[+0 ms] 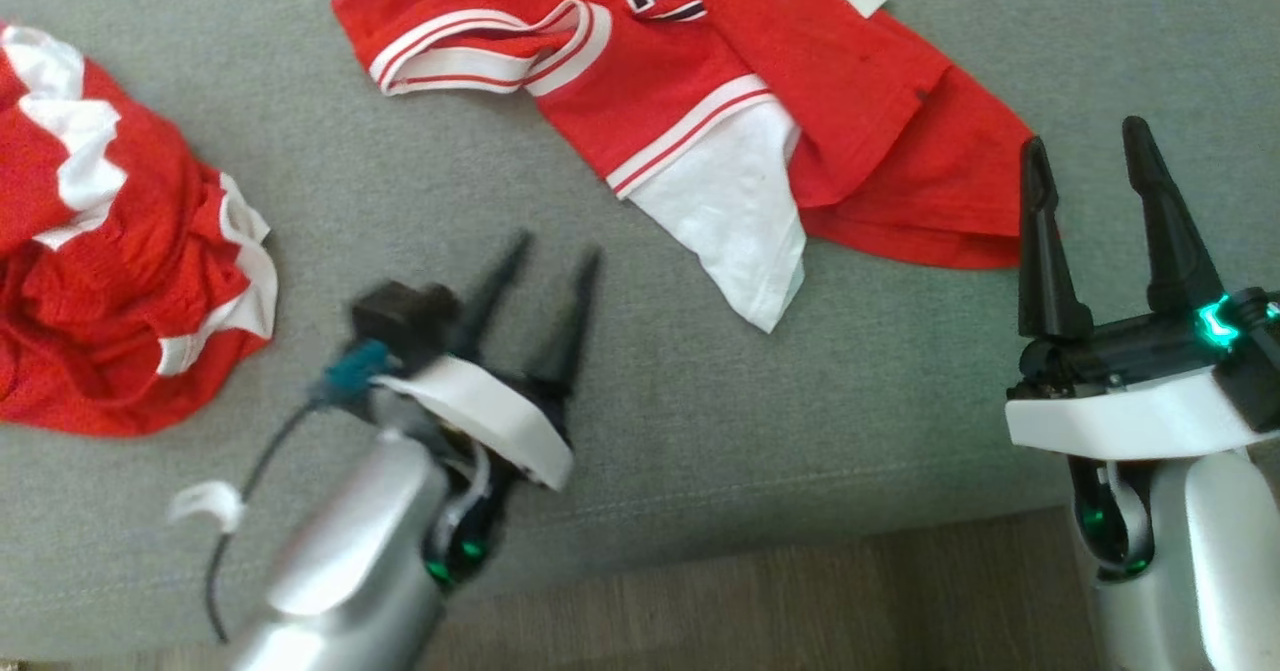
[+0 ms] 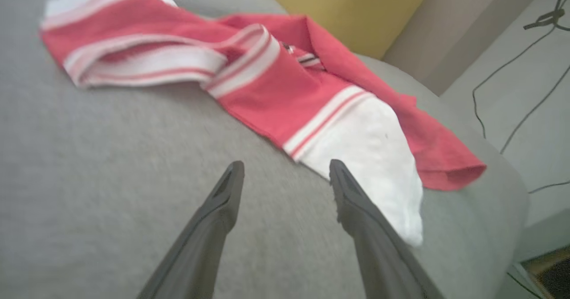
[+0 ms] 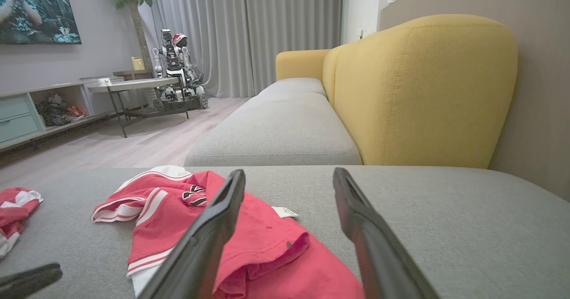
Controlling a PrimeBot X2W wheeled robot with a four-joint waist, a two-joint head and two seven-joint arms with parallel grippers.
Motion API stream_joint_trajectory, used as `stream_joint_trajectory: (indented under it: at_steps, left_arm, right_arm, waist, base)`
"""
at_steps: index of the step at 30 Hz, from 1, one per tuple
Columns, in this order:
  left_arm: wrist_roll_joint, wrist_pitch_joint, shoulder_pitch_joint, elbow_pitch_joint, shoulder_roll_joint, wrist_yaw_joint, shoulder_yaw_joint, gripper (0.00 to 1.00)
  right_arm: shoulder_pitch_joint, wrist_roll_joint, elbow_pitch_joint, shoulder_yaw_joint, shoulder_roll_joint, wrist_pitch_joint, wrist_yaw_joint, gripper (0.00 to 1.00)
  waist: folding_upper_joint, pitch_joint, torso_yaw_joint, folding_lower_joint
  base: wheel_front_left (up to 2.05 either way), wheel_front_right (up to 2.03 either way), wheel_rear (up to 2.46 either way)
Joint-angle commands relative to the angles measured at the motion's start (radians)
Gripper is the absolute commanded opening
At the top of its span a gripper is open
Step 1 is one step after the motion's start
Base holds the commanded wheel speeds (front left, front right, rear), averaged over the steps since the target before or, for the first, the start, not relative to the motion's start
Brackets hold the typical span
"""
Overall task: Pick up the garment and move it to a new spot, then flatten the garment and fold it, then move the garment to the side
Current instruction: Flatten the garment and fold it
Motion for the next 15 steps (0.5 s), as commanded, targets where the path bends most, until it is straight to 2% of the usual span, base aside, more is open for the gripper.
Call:
stream_joint_trajectory:
  at_steps: [1,5,15]
  left_arm:
    - [-0.019,0.008,-0.028,-0.003,-0.017,-0.029,0.005,1.00]
    - [-0.080,0.054,-0.044,0.080,-0.076,-0.070,-0.030,1.00]
    - [-0.249,0.161,-0.154,0.254,-0.126,-0.104,-0.063,1.00]
  right_arm:
    - [-0.016,-0.009,-0.035,0.012,-0.007,-0.009,0.000,1.00]
    - [-0.020,-0.017,-0.036,0.008,-0.007,-0.009,0.000,1.00]
    - [-0.024,-0.011,-0.036,0.031,-0.007,-0.009,0.000,1.00]
  waist:
    - [0.0000,0.006,0.008,0.0000]
    - [0.0000,0.015,0.007,0.0000]
    - [0.0000,0.032,-0.051,0.0000]
  base:
    - [0.00,0.00,0.00]
    - [0.00,0.00,0.00]
    - [0.00,0.00,0.00]
